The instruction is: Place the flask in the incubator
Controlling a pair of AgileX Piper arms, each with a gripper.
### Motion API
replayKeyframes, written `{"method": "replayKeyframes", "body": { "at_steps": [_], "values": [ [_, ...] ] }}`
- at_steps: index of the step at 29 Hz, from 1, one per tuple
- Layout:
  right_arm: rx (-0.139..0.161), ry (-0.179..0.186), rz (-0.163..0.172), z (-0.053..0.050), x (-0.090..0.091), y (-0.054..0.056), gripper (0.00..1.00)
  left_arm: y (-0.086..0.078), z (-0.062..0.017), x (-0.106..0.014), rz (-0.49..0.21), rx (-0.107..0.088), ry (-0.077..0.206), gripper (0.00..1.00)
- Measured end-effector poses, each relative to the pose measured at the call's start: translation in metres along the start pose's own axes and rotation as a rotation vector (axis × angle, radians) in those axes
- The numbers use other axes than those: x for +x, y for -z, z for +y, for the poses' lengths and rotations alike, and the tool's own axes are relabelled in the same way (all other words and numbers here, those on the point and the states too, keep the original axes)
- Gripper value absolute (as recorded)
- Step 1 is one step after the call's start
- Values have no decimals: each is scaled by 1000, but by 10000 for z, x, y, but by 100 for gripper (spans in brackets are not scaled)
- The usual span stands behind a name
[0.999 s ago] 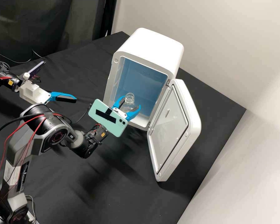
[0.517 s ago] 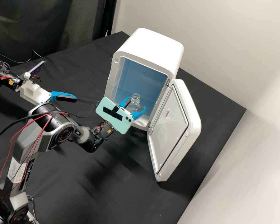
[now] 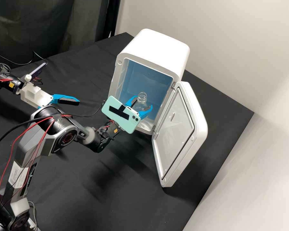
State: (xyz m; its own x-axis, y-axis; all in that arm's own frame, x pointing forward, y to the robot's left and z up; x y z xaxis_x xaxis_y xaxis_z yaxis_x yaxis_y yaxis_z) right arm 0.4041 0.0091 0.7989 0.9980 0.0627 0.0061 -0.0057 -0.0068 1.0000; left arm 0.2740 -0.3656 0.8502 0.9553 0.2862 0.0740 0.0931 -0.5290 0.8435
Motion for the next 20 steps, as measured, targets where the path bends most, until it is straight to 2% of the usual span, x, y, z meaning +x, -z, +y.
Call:
{"method": "replayKeyframes", "body": {
  "at_steps": [5, 12, 20],
  "values": [
    [-1, 27, -30, -25, 112, -37, 0, 0, 0, 0, 0, 2, 0, 100],
    [0, 21, -33, -3, 276, -35, 0, 0, 0, 0, 0, 2, 0, 100],
    [-1, 34, -49, -13, 389, -57, 0, 0, 0, 0, 0, 2, 0, 100]
  ]
}}
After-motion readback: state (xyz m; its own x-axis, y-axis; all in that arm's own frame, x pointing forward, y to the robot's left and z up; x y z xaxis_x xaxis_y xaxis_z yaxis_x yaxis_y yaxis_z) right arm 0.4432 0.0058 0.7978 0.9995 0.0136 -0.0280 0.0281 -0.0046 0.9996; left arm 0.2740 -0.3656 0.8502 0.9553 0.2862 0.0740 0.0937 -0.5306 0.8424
